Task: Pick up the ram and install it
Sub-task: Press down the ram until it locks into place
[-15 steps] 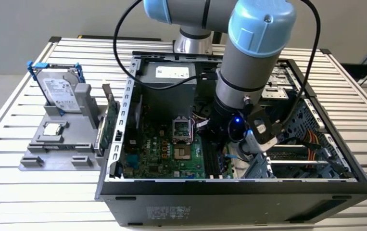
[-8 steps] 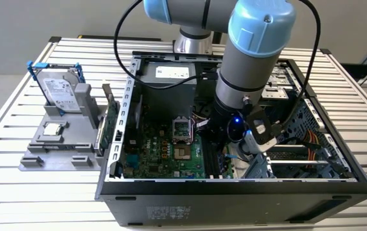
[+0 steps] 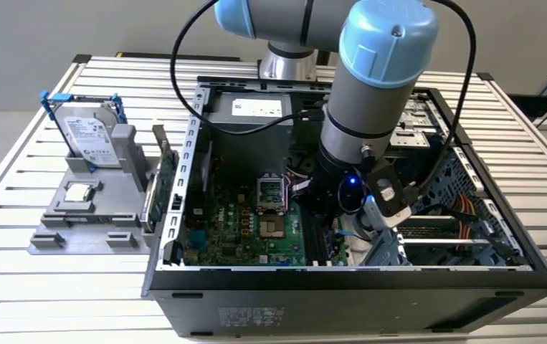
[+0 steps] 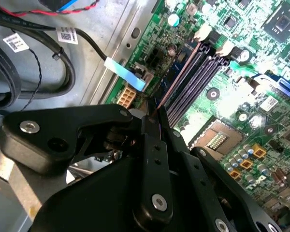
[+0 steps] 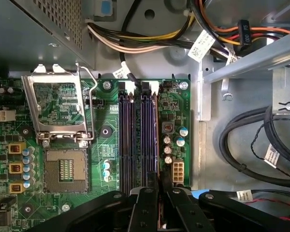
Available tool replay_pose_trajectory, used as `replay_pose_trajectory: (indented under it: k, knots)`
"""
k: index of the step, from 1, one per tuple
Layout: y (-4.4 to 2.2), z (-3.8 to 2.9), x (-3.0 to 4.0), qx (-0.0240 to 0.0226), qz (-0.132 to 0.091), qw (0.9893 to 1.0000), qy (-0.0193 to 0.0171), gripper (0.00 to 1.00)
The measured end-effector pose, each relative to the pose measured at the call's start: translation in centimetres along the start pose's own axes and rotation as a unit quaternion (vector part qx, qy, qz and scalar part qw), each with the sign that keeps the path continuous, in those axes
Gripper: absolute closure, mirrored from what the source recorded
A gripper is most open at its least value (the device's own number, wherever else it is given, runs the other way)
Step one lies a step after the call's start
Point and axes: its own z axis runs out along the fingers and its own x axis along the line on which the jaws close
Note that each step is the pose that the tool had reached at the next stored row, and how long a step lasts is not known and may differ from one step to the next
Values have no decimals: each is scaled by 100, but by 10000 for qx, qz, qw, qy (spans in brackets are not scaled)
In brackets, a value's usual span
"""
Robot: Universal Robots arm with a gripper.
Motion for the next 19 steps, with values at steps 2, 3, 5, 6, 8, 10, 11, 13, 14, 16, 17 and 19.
replay_pose_trajectory:
  k: [2,3,5,6,8,10,11,13,14,16,17,19]
  knots:
    - [-1,2,1,6,1,10000,6,100]
    - [-1,2,1,6,0,10000,7,100]
    - [0,3,0,6,0,10000,8,100]
    - [0,3,0,6,0,10000,8,100]
    - [0,3,0,6,0,10000,7,100]
    - [0,3,0,6,0,10000,7,100]
    - [0,3,0,5,0,10000,7,100]
    - [0,3,0,6,0,10000,8,100]
    - [0,3,0,6,0,10000,8,100]
    - [0,3,0,6,0,10000,7,100]
    - [0,3,0,6,0,10000,7,100]
    - [0,3,0,6,0,10000,8,100]
